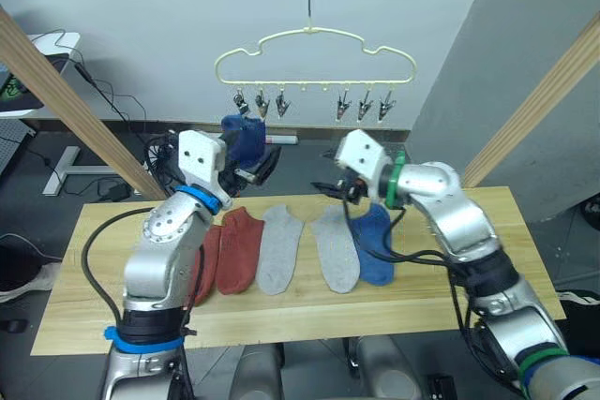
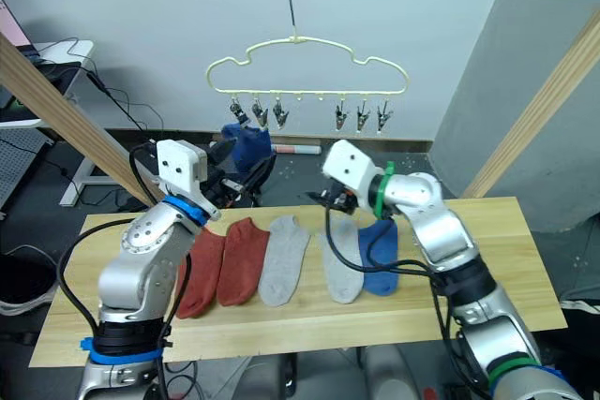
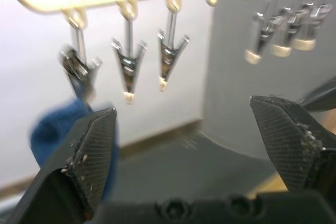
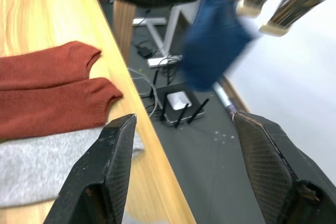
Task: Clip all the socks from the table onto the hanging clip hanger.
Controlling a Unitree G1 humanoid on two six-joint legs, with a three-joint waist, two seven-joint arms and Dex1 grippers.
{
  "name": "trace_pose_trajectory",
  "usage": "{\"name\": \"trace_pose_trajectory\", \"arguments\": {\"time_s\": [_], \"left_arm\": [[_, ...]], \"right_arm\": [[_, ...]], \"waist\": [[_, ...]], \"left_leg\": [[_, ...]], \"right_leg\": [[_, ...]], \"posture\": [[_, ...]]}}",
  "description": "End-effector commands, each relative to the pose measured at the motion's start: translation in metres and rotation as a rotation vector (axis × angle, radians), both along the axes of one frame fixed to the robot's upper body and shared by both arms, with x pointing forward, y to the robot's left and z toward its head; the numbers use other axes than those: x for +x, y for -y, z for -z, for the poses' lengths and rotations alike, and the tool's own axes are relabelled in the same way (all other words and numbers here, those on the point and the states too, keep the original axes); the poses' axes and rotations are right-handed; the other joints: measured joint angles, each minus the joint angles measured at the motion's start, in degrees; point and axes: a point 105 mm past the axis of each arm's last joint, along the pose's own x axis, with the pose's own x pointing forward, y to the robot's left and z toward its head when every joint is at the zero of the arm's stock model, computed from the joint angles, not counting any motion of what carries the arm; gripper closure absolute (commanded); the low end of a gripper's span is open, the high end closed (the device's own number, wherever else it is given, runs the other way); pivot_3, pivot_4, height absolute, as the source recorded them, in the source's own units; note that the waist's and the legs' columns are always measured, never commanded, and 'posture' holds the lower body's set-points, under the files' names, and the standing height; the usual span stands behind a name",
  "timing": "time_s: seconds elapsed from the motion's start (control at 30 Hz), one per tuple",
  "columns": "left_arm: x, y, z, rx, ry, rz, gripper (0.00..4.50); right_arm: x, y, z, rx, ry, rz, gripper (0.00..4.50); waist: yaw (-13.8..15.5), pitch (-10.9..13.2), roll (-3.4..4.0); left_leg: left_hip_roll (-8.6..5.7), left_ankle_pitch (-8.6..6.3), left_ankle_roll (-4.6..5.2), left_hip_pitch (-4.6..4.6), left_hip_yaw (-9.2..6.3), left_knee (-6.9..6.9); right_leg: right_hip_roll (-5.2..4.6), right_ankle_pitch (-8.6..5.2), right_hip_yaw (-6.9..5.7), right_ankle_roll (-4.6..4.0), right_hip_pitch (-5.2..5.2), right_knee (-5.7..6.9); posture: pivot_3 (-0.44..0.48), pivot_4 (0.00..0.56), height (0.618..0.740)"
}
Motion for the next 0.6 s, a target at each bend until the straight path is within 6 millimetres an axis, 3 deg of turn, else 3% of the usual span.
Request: {"name": "trace_pose_trajectory", "arguments": {"time_s": [0.03,0.17,0.37,0.53,0.6], "left_arm": [[-0.002,0.005,-0.009,0.001,0.090,-0.043,0.00],[-0.002,0.013,-0.008,-0.006,0.116,-0.046,0.00],[0.010,0.005,-0.010,-0.052,0.129,-0.116,0.00],[0.014,0.004,-0.010,-0.054,0.135,-0.123,1.12],[0.016,0.004,-0.010,-0.051,0.133,-0.126,1.12]], "right_arm": [[-0.019,0.007,-0.027,0.076,0.067,-0.036,1.45],[-0.036,0.014,-0.047,0.163,0.091,-0.053,1.45],[-0.044,0.023,-0.059,0.212,0.099,-0.041,1.45],[-0.045,0.030,-0.060,0.228,0.089,-0.011,1.43],[-0.046,0.032,-0.060,0.230,0.084,-0.002,1.43]], "waist": [[-0.09,0.00,0.00],[-0.41,0.00,-0.01],[-0.69,0.01,-0.01],[-0.74,0.01,-0.02],[-0.73,0.01,-0.02]], "left_leg": [[0.01,0.00,0.00,0.00,-0.01,0.03],[0.00,0.00,0.01,0.00,0.00,0.05],[0.01,-0.01,0.01,-0.01,-0.04,0.20],[0.01,-0.01,0.02,-0.02,-0.01,0.28],[0.01,-0.01,0.02,-0.02,-0.01,0.27]], "right_leg": [[0.02,0.00,0.00,0.00,0.01,0.00],[0.02,0.00,0.01,0.01,0.02,0.00],[0.09,-0.02,-0.01,0.03,0.08,0.01],[0.09,-0.09,0.03,0.15,0.10,0.00],[0.10,-0.09,0.02,0.16,0.10,0.00]], "posture": [[-0.199,0.270,0.740],[-0.209,0.275,0.740],[-0.225,0.278,0.740],[-0.230,0.279,0.740],[-0.230,0.279,0.740]]}}
